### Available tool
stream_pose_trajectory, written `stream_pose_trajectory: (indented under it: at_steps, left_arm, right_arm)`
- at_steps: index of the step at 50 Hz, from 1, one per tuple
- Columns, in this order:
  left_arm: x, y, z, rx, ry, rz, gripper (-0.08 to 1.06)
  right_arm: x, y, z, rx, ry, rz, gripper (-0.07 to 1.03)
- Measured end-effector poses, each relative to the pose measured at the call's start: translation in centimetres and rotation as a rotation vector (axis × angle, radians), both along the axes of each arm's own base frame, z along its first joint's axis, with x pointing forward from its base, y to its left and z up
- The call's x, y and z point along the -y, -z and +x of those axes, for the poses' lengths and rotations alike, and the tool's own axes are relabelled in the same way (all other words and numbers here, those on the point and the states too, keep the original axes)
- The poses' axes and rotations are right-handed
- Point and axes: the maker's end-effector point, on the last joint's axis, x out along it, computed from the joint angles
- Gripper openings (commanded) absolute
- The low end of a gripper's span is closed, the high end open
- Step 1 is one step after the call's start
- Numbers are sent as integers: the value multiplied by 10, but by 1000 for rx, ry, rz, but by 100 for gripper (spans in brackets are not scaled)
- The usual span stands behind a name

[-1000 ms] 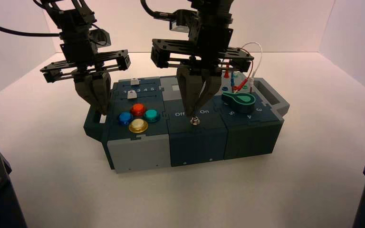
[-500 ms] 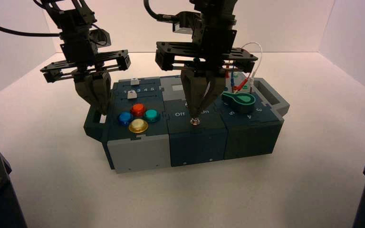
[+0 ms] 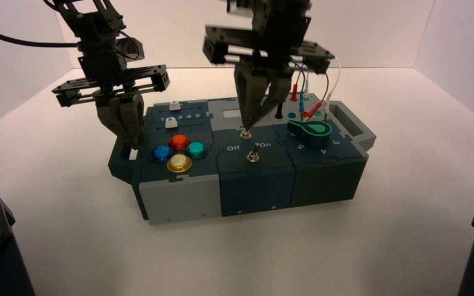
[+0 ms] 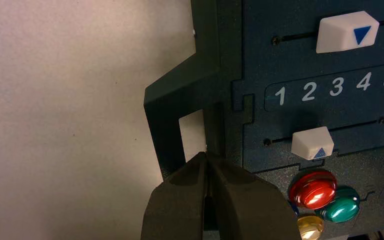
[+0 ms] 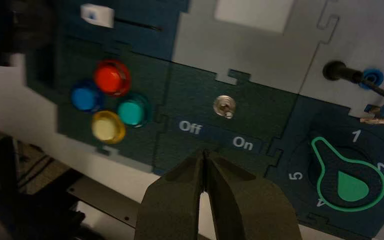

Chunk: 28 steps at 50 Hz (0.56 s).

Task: Flip the bottom switch on with the right gripper.

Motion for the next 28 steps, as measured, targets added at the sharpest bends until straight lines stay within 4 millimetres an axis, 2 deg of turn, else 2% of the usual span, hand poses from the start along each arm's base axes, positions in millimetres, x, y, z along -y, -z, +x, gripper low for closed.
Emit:
stream_pose_trajectory:
  at_steps: [11,28]
  left_arm:
    - [-1,-5,-1,27,3,-7,-3]
    - [-3,-21,-10,85,1,-18,-3]
  right_arm:
    - [10,-15,-8,52,-2,53,-2]
    - [39,-10,-30,91,-36,62,-2]
